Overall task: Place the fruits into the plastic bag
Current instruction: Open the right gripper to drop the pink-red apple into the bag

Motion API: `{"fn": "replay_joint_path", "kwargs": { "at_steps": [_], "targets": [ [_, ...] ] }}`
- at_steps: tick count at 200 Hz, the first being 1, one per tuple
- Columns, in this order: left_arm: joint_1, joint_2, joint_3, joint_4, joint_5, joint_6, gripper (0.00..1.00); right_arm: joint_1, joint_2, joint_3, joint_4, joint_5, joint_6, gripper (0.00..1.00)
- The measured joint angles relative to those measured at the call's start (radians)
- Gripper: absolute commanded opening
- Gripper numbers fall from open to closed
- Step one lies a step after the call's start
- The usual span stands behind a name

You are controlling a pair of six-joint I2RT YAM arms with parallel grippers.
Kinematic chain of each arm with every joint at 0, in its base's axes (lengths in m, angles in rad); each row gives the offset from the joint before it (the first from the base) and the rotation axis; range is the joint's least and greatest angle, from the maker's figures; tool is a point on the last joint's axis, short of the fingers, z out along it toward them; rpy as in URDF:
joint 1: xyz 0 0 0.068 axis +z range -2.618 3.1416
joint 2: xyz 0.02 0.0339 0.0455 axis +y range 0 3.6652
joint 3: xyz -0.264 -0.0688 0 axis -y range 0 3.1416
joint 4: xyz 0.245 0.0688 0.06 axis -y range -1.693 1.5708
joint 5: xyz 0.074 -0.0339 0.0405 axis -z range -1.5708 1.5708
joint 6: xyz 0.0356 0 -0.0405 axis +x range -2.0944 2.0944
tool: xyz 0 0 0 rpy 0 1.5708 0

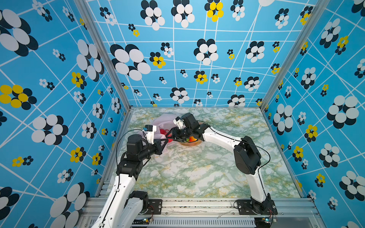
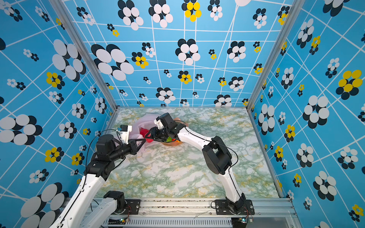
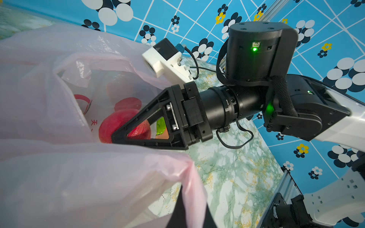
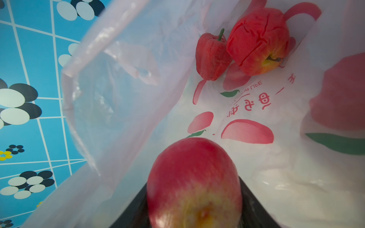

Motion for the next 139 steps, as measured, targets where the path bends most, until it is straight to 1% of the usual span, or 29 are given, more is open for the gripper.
{"fn": "replay_joint_path", "kwargs": {
  "at_steps": [21,32,50,65,69,70,71,72,74,139],
  "targets": [
    [0.000,0.000,0.000,0.000,0.000,0.003,0.00,0.000,0.021,0.024,-0.001,-0.003,0.001,0.68],
    [0.000,0.000,0.000,0.000,0.000,0.005,0.00,0.000,0.031,0.031,-0.001,-0.005,0.001,0.72],
    [0.000,0.000,0.000,0.000,0.000,0.006,0.00,0.000,0.037,0.032,-0.003,-0.008,0.003,0.75],
    [0.000,0.000,0.000,0.000,0.000,0.006,0.00,0.000,0.038,0.032,-0.005,-0.012,0.005,0.81],
    [0.000,0.000,0.000,0.000,0.000,0.006,0.00,0.000,0.038,0.034,-0.005,-0.014,0.003,0.85],
    [0.000,0.000,0.000,0.000,0.000,0.006,0.00,0.000,0.038,0.034,-0.004,-0.014,0.004,0.92],
    [0.000,0.000,0.000,0.000,0.000,0.006,0.00,0.000,0.038,0.034,-0.004,-0.014,0.004,0.92],
    [0.000,0.000,0.000,0.000,0.000,0.006,0.00,0.000,0.038,0.034,-0.004,-0.014,0.006,0.98],
    [0.000,0.000,0.000,0.000,0.000,0.006,0.00,0.000,0.038,0.035,-0.004,-0.015,0.004,0.99],
    [0.000,0.000,0.000,0.000,0.000,0.006,0.00,0.005,0.038,0.036,-0.001,-0.018,0.008,1.00]
  ]
}}
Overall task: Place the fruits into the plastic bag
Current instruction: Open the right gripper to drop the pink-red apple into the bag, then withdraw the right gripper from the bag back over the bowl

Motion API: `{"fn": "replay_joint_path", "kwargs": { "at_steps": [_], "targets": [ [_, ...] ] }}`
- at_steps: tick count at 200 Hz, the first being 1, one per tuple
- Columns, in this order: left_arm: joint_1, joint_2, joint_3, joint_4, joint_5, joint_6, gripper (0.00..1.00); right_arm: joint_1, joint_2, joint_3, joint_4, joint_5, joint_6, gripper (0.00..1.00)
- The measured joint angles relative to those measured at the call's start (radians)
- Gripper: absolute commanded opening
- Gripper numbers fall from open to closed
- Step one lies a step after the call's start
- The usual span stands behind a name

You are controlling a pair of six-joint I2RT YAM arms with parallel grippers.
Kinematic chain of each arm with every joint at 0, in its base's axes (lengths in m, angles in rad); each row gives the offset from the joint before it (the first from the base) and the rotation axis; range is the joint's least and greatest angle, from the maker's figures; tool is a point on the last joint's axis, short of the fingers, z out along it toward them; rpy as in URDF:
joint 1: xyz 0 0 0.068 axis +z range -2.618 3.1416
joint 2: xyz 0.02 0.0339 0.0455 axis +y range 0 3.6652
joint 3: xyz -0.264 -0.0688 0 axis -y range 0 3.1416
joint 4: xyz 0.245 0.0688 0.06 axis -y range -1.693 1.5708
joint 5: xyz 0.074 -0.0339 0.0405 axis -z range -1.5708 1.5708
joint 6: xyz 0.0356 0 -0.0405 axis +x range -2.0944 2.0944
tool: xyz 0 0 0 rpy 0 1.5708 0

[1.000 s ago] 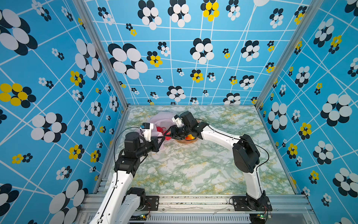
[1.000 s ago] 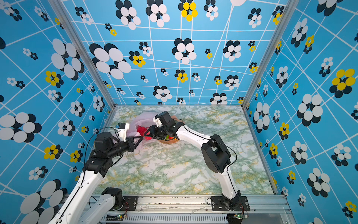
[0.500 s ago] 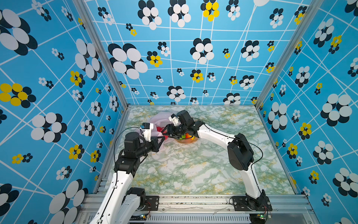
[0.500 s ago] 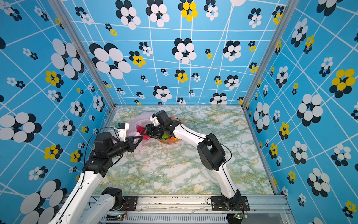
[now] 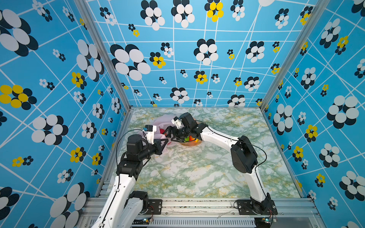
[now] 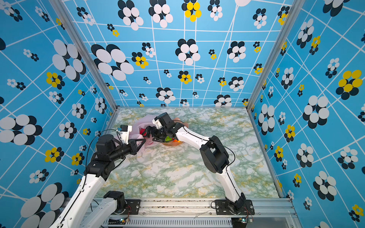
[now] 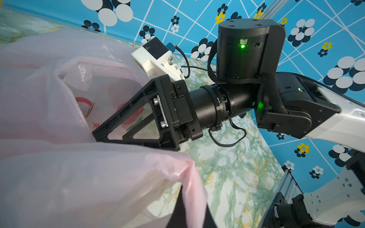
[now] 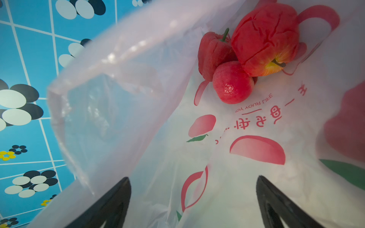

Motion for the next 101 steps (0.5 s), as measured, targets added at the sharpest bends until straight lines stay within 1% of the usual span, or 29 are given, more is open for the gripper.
{"fn": "replay_joint_path", "kwargs": {
  "at_steps": [41,101],
  "targets": [
    [0.000,0.000,0.000,0.000,0.000,0.000,0.00,0.000,-0.006,0.000,-0.003,0.000,-0.021,1.00],
    [0.000,0.000,0.000,0.000,0.000,0.000,0.00,-0.002,-0.066,0.009,-0.025,0.004,-0.091,0.99]
  ]
}}
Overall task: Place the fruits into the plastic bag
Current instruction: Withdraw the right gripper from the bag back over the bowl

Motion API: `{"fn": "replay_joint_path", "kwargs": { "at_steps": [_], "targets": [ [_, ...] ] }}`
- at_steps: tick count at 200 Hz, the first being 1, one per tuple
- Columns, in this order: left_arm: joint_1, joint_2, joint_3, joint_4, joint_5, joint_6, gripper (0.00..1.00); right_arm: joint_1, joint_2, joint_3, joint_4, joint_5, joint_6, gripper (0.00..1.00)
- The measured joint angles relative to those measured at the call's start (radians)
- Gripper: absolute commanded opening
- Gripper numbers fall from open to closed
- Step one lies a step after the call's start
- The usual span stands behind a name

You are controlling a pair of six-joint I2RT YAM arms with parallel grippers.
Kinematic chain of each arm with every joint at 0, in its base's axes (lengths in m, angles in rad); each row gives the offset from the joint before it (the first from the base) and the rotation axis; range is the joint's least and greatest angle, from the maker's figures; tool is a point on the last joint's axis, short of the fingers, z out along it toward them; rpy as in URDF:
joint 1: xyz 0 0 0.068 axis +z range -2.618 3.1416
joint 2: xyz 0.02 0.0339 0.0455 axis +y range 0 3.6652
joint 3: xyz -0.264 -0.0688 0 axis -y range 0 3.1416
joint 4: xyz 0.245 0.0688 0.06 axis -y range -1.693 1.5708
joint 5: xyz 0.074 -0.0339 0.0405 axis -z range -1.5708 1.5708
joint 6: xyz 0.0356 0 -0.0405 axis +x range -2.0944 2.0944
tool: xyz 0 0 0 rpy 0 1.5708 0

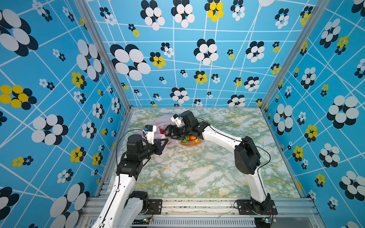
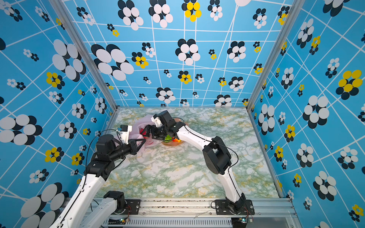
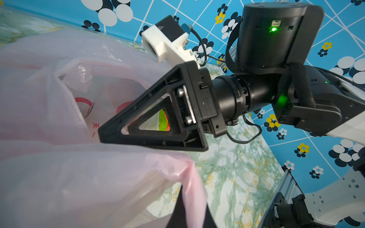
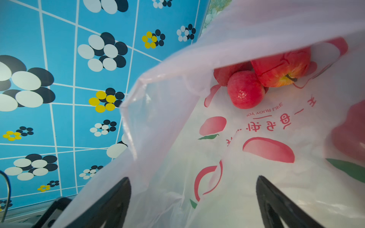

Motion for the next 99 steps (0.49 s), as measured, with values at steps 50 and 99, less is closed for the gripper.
{"fn": "replay_joint_path", "kwargs": {
  "at_steps": [50,99],
  "targets": [
    [0.000,0.000,0.000,0.000,0.000,0.000,0.00,-0.030,-0.077,-0.006,-0.049,0.031,-0.048,0.99],
    [-0.006,0.000,0.000,0.000,-0.001,0.000,0.00,-0.086,-0.312,-0.116,-0.106,0.085,-0.117,1.00]
  ]
}}
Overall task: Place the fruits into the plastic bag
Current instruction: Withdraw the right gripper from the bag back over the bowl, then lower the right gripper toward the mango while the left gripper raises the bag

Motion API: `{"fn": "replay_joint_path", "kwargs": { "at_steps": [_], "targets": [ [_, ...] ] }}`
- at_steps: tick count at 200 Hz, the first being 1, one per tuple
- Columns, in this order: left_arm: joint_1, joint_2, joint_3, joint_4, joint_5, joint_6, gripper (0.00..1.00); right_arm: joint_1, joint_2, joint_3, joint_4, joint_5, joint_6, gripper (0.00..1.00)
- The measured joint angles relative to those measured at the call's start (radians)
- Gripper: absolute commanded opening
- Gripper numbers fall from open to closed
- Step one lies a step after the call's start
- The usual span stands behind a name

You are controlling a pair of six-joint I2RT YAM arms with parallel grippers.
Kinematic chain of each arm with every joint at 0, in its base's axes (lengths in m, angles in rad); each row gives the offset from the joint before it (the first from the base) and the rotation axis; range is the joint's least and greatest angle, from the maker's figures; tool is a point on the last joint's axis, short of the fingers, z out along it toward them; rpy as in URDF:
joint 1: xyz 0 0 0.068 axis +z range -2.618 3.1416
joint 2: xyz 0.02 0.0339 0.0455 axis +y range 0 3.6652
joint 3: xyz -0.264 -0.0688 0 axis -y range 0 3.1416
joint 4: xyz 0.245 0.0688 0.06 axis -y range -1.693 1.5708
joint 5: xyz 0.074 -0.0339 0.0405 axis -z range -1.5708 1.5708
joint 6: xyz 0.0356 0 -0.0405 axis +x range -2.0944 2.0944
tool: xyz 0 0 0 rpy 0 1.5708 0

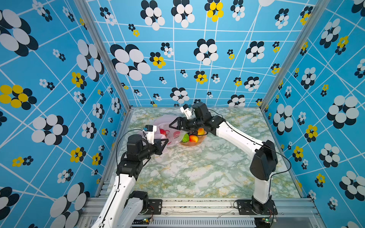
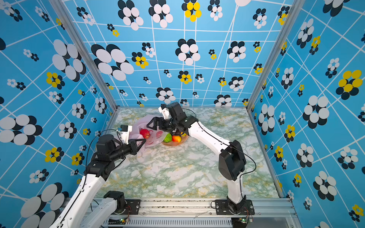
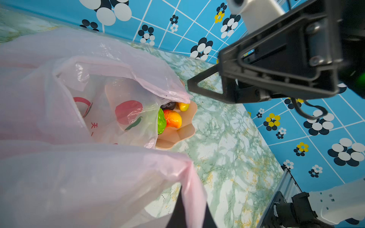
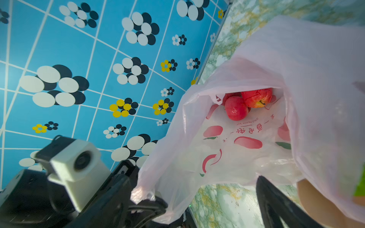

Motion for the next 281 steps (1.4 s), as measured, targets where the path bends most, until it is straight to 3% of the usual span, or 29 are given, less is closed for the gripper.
{"fn": "replay_joint_path", "kwargs": {
  "at_steps": [79,138,199,281],
  "targets": [
    [0.000,0.000,0.000,-0.007,-0.034,0.006,0.00,-0.051,-0.357,-0.244,-0.028,0.234,-0.183,0.99],
    [0.000,0.039,0.060,-0.008,-0.067,0.017,0.00,-0.070,-0.523,-0.598,0.204,0.415,-0.220,0.99],
    [0.000,0.169,0.171,0.038,-0.109,0.060,0.00,-0.070,-0.475,-0.481,0.124,0.540,-0.341,0.99],
    [0.000,0.272,0.195,0.129,-0.117,0.063,0.00,-0.126,-0.164,-0.192,-0.195,0.589,-0.394,0.99]
  ]
}}
